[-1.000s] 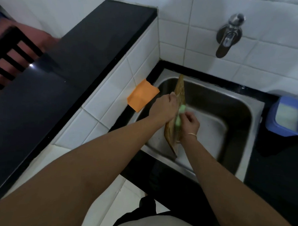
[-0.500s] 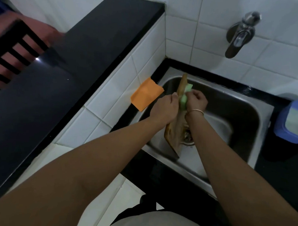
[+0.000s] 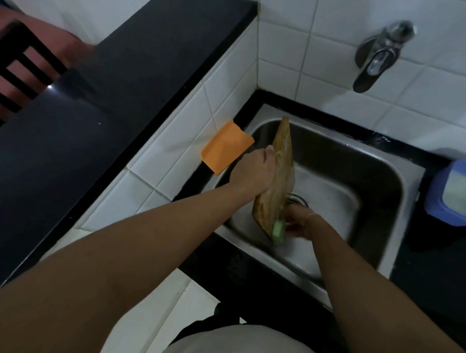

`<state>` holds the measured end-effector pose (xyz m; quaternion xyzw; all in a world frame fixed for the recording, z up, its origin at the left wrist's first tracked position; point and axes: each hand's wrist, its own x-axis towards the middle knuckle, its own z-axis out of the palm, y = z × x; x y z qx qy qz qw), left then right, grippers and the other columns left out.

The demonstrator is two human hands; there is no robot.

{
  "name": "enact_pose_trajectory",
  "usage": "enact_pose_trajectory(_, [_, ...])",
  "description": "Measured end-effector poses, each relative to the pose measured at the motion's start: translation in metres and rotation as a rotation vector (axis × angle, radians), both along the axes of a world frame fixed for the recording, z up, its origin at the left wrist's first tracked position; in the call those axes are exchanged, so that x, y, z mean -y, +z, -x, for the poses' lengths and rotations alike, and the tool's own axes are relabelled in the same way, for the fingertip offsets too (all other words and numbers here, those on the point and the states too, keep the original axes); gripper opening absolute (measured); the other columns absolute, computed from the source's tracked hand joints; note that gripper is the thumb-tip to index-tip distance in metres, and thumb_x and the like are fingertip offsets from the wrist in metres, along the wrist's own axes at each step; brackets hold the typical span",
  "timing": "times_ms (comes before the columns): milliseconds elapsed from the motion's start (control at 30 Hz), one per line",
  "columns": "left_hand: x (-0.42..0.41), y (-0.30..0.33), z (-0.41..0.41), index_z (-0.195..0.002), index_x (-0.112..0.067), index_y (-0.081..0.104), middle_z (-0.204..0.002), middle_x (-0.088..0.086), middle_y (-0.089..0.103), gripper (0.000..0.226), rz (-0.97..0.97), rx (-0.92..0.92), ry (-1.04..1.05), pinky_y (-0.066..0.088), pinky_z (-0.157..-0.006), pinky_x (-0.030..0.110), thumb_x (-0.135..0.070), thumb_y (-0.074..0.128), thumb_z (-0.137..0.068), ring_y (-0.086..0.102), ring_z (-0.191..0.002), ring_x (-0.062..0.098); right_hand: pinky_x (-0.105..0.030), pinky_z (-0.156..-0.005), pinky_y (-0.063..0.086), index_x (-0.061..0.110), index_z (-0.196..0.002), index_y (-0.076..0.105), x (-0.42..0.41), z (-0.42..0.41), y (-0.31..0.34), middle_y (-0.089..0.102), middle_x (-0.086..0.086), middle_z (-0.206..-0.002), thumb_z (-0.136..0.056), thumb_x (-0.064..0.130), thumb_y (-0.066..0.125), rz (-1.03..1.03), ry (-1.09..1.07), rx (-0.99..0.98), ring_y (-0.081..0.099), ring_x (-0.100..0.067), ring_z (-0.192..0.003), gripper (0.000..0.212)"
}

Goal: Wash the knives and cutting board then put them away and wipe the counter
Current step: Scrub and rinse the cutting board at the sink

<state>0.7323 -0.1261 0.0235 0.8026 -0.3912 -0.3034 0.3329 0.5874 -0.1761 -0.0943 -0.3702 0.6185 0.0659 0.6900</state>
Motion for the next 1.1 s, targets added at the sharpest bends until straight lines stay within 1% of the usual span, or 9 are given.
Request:
enact_pose_trajectory(133, [0.000,0.001,-0.001,-0.060,-0.017,0.040,-0.054,0.000,0.042,0.058,-0.013,0.007,0.002,0.033,-0.055,0.034,-0.042,0.027,-0.111,0.042,-0.050,0.019,-0.048,-0.083,0.055,0.011,-0.088,0.059,0.042,-0.034,0.041,0.056,-0.014,-0.091,-0.084,0.006,0.059,0.141,-0.144,0.190,0.058,-0.031,-0.085,0.006])
enact_pose_trajectory(333, [-0.003,-0.003,-0.004,-0.060,-0.018,0.039,-0.052,-0.001,0.039,0.058,-0.019,-0.018,0.027,0.034,-0.054,0.039,-0.043,0.029,-0.111,0.039,-0.048,0.020,-0.036,-0.067,0.048,0.021,-0.078,0.065,0.083,-0.068,0.046,0.060,-0.008,-0.086,-0.077,0.000,0.063,0.397,-0.419,0.305,0.056,-0.028,-0.084,0.021])
enact_pose_trajectory(500, [-0.004,-0.003,-0.005,-0.060,-0.019,0.039,-0.052,-0.004,0.039,0.057,-0.010,-0.041,0.028,0.033,-0.053,0.035,-0.041,0.029,-0.111,0.038,-0.047,0.017,-0.036,-0.094,0.055,0.027,-0.083,0.067,0.069,-0.058,0.003,0.068,-0.006,-0.110,-0.089,0.011,0.067,0.335,-0.582,0.163,0.063,-0.027,-0.103,0.018])
enact_pose_trajectory(633, [-0.003,-0.005,-0.007,-0.059,-0.020,0.039,-0.050,-0.006,0.039,0.057,0.006,-0.045,0.033,0.031,-0.054,0.032,-0.039,0.030,-0.112,0.038,-0.044,0.010,-0.042,-0.102,0.049,0.024,-0.101,0.068,0.044,-0.039,-0.034,0.063,-0.005,-0.116,-0.094,0.022,0.068,0.251,-0.544,-0.007,0.058,-0.033,-0.107,0.007])
enact_pose_trajectory(733, [-0.002,-0.006,-0.005,-0.059,-0.020,0.039,-0.051,-0.005,0.039,0.057,0.020,-0.045,0.041,0.033,-0.054,0.034,-0.040,0.031,-0.111,0.040,-0.048,0.015,-0.042,-0.100,0.046,0.011,-0.123,0.066,0.024,-0.024,-0.056,0.057,-0.002,-0.113,-0.097,0.013,0.061,0.108,-0.447,-0.048,0.054,-0.031,-0.111,0.026])
enact_pose_trajectory(867, [-0.001,-0.004,-0.003,-0.059,-0.019,0.038,-0.051,-0.004,0.039,0.057,0.023,-0.039,0.024,0.032,-0.054,0.033,-0.040,0.031,-0.111,0.040,-0.048,0.015,-0.037,-0.099,0.045,-0.002,-0.147,0.041,-0.002,-0.009,-0.060,0.049,-0.014,-0.147,-0.105,0.021,0.049,0.075,-0.334,-0.101,0.049,-0.034,-0.133,0.049])
enact_pose_trajectory(967, [-0.001,-0.004,-0.004,-0.060,-0.019,0.040,-0.054,-0.003,0.043,0.057,0.015,-0.033,0.027,0.034,-0.056,0.034,-0.042,0.030,-0.111,0.045,-0.052,0.016,-0.034,-0.073,0.050,-0.003,-0.140,0.048,-0.002,-0.007,-0.040,0.054,-0.022,-0.141,-0.100,0.007,0.050,0.124,-0.229,-0.065,0.060,-0.029,-0.104,0.041])
enact_pose_trajectory(1033, [-0.001,-0.003,-0.003,-0.061,-0.019,0.041,-0.058,-0.002,0.046,0.057,0.007,-0.040,0.037,0.036,-0.058,0.034,-0.044,0.029,-0.110,0.049,-0.056,0.018,-0.033,-0.061,0.050,0.001,-0.131,0.056,0.019,-0.019,-0.021,0.061,-0.023,-0.128,-0.099,0.014,0.054,0.173,-0.243,-0.095,0.060,-0.026,-0.086,0.035])
enact_pose_trajectory(1100, [0.000,-0.002,-0.001,-0.061,-0.020,0.043,-0.060,-0.002,0.047,0.056,0.007,-0.051,0.040,0.035,-0.059,0.034,-0.044,0.029,-0.111,0.049,-0.059,0.017,-0.037,-0.066,0.054,0.006,-0.118,0.063,0.050,-0.036,0.007,0.066,-0.019,-0.119,-0.098,0.024,0.055,0.272,-0.263,-0.136,0.063,-0.026,-0.083,0.028])
